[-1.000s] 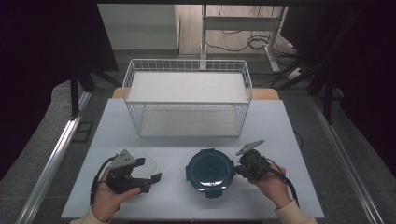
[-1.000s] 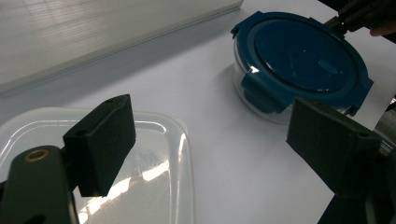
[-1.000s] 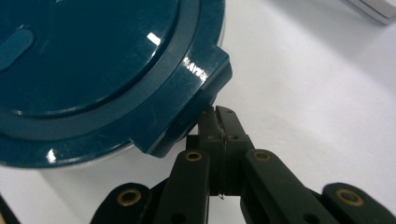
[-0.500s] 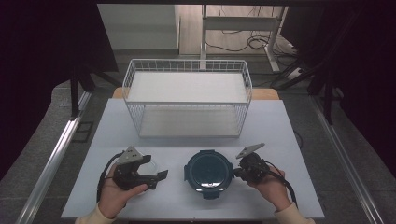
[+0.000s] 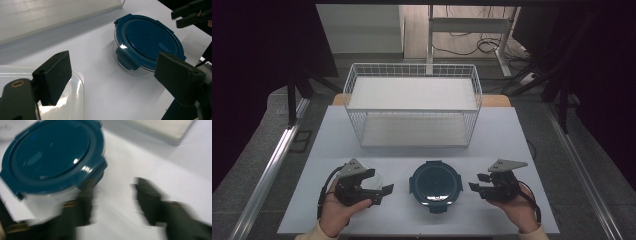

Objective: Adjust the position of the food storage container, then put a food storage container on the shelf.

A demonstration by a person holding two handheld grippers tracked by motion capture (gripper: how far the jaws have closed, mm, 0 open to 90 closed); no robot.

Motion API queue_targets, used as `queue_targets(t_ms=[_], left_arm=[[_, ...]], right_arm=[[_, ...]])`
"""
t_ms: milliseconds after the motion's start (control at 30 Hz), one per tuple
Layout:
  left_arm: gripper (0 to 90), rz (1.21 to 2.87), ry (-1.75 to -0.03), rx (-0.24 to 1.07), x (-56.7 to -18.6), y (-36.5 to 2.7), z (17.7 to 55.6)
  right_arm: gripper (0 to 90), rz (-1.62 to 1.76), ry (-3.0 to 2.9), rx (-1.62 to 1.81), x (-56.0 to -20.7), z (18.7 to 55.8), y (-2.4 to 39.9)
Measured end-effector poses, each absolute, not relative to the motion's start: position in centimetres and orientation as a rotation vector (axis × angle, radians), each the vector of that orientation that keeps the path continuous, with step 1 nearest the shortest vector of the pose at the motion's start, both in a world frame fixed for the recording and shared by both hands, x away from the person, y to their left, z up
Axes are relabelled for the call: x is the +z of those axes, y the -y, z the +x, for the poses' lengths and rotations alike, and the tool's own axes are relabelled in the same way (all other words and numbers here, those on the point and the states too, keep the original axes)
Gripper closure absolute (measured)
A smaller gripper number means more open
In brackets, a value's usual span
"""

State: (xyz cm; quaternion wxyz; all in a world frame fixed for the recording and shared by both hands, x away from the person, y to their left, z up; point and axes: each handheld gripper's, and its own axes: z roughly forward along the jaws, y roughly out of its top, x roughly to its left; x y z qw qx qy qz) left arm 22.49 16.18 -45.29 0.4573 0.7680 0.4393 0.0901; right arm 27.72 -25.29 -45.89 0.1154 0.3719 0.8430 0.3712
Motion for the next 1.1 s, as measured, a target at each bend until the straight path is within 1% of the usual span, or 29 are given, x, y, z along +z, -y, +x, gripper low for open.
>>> queue_targets(t_ms=[67,167,267,367,733,867,1100], left_arm=[[14.1,1.892,-1.083,0.221,-45.3,-16.2,22.5],[14.0,1.896,-1.089,0.219,-45.4,-16.2,22.6],[13.9,1.899,-1.095,0.207,-45.6,-16.1,22.7],[13.6,1.894,-1.096,0.198,-45.7,-16.0,22.6],[13.2,1.875,-1.114,0.198,-45.6,-16.6,22.7],[11.2,1.850,-1.135,0.145,-46.0,-16.3,22.7],[9.6,1.859,-1.131,0.075,-46.5,-14.6,23.0]], right_arm=[[28.6,1.131,-2.455,1.149,-45.9,27.6,25.4],[24.3,1.157,-2.447,1.252,-46.0,27.5,25.6],[23.7,1.167,-2.445,1.312,-46.1,27.4,25.7],[21.5,1.150,-2.447,1.296,-46.0,27.1,25.6],[20.6,1.145,-2.425,1.299,-45.7,26.7,25.9],[19.0,1.177,-2.415,1.359,-45.5,26.9,25.9],[17.3,1.260,-2.430,1.417,-46.0,27.2,26.1]])
